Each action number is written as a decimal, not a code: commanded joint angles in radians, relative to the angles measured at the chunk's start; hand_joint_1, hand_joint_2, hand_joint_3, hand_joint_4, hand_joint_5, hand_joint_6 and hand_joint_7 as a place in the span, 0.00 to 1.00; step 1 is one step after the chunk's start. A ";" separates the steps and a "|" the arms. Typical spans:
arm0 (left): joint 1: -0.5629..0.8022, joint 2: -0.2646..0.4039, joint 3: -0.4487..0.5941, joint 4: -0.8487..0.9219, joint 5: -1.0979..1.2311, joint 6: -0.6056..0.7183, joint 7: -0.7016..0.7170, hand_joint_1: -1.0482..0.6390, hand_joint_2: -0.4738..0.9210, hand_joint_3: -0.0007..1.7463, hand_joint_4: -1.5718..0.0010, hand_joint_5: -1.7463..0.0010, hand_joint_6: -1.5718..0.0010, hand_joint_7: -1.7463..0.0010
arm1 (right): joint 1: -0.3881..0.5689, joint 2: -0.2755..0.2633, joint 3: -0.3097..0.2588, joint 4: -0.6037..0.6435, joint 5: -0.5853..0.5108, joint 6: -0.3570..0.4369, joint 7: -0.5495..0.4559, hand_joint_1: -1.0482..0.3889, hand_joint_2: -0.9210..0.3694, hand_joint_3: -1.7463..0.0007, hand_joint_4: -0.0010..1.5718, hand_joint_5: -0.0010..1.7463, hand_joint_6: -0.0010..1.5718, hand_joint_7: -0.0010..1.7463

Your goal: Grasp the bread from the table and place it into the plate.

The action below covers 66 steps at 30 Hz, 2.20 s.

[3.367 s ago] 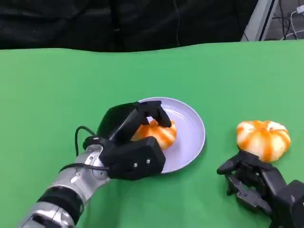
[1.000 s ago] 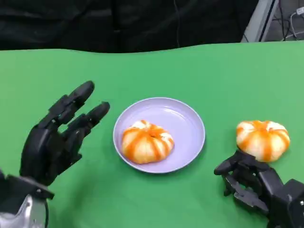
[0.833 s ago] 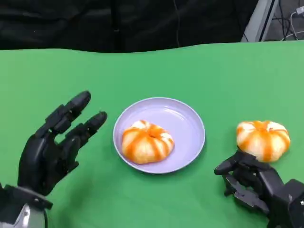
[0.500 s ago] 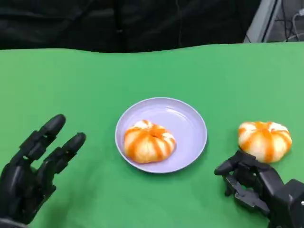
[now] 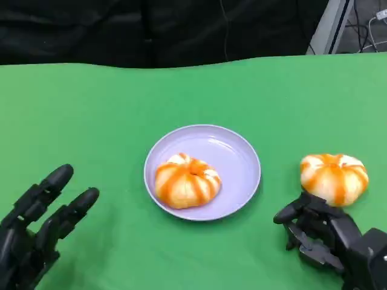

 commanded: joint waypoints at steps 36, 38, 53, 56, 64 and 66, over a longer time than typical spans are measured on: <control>-0.105 -0.026 0.088 0.211 0.097 -0.121 0.175 0.72 0.86 0.52 0.24 0.91 0.36 0.96 | -0.004 -0.030 -0.018 0.030 0.024 -0.001 0.035 0.55 0.00 0.72 0.38 1.00 0.43 0.69; -0.112 -0.022 0.085 0.230 0.123 -0.162 0.197 0.72 0.86 0.52 0.22 0.89 0.32 0.95 | -0.004 -0.030 -0.018 0.028 0.024 0.001 0.033 0.55 0.00 0.72 0.38 1.00 0.43 0.69; -0.136 -0.007 0.077 0.304 0.177 -0.272 0.232 0.66 0.72 0.73 0.42 0.00 0.45 0.12 | -0.004 -0.029 -0.018 0.024 0.026 0.007 0.036 0.55 0.00 0.72 0.39 1.00 0.43 0.70; -0.139 -0.007 0.079 0.312 0.175 -0.281 0.234 0.66 0.72 0.73 0.42 0.00 0.45 0.12 | -0.002 -0.029 -0.018 0.022 0.025 0.003 0.036 0.55 0.00 0.72 0.38 1.00 0.43 0.70; -0.134 -0.003 0.076 0.306 0.179 -0.294 0.235 0.66 0.73 0.72 0.42 0.00 0.44 0.13 | 0.002 -0.035 -0.019 0.019 0.020 -0.005 0.030 0.55 0.00 0.72 0.38 1.00 0.43 0.70; -0.134 -0.002 0.074 0.307 0.182 -0.296 0.237 0.66 0.73 0.72 0.42 0.01 0.44 0.13 | 0.002 -0.035 -0.018 0.019 0.021 -0.009 0.032 0.55 0.00 0.72 0.38 1.00 0.42 0.70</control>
